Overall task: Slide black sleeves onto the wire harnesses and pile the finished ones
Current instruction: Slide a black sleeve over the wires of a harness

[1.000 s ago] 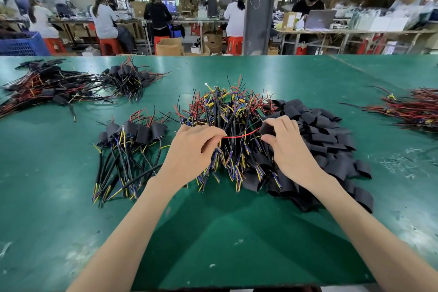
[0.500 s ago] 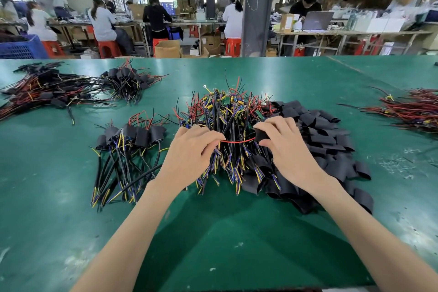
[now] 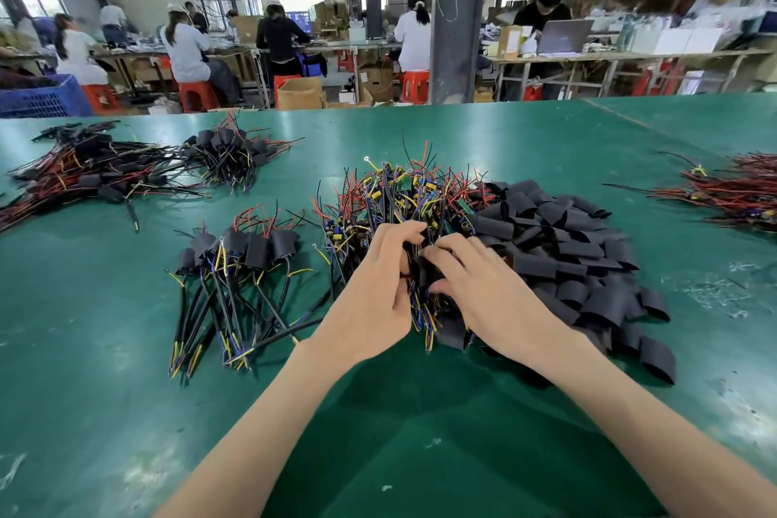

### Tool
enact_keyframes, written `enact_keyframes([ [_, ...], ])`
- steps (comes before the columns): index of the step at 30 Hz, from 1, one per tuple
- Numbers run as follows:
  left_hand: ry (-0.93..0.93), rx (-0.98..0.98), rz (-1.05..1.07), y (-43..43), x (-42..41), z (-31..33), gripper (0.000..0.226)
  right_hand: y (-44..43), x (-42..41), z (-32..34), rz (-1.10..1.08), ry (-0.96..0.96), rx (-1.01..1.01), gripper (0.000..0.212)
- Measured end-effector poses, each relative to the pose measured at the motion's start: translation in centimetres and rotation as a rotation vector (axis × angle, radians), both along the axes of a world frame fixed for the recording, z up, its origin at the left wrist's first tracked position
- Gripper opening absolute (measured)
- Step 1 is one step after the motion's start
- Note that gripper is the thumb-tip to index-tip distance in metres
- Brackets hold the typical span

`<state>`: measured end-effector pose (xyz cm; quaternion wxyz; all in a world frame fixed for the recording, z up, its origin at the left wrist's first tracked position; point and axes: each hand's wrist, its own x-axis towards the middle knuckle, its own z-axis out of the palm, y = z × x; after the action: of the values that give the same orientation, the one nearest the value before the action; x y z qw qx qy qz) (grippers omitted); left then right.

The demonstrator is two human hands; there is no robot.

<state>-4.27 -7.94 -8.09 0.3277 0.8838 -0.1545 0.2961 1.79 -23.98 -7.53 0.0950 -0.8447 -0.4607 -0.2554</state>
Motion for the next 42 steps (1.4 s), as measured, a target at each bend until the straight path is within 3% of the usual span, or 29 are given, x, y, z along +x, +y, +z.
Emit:
enact_keyframes([
  [3,0.036,-0.101,0.025,0.2,0.3,0.1,0.069,-0.2,-0.5,0.6,-0.017,0.054,-0.101,0.036],
  [5,0.085,-0.171,0.008,0.2,0.1,0.4,0.064,-0.5,-0.5,0.8,-0.021,0.013,-0.224,0.070],
  [7,0.159,-0.202,-0.019,0.4,-0.1,0.8,0.054,-0.9,-0.3,0.9,-0.069,-0.033,-0.253,0.078],
  [11,0.389,-0.302,-0.037,1.4,-0.2,1.3,0.051,-1.4,1.2,0.0,-0.152,-0.119,-0.271,0.058],
  [13,0.431,-0.271,-0.023,1.9,-0.3,1.5,0.048,-1.4,2.0,-0.3,-0.175,-0.012,-0.147,0.034],
  [15,0.446,-0.217,-0.015,2.2,-0.3,1.5,0.040,-1.3,2.6,-0.6,-0.122,0.108,-0.012,0.029],
  [18,0.441,-0.179,0.064,2.2,-0.1,1.5,0.030,-1.1,2.6,-1.0,-0.042,0.201,-0.008,0.031],
  [21,0.376,-0.221,0.136,2.1,-0.1,1.6,0.023,-1.4,2.2,-0.6,0.022,0.142,-0.007,0.035],
  [23,0.320,-0.238,0.141,1.9,-0.2,1.8,0.019,-1.4,1.9,-0.2,-0.006,0.055,-0.093,0.050],
  [25,0.289,-0.253,0.107,1.5,-0.3,1.9,0.019,-1.3,1.6,0.3,-0.064,0.085,-0.135,0.061],
  [28,0.274,-0.250,0.049,1.0,-0.4,1.9,0.018,-1.3,1.5,0.6,-0.040,0.039,-0.123,0.046],
  [38,0.192,-0.127,0.051,1.5,-0.1,1.6,0.021,-1.3,0.9,0.7,0.076,0.009,0.055,0.033],
  [42,0.207,-0.173,0.035,1.5,0.0,1.3,0.021,-1.3,0.8,0.8,0.111,0.007,0.084,0.033],
])
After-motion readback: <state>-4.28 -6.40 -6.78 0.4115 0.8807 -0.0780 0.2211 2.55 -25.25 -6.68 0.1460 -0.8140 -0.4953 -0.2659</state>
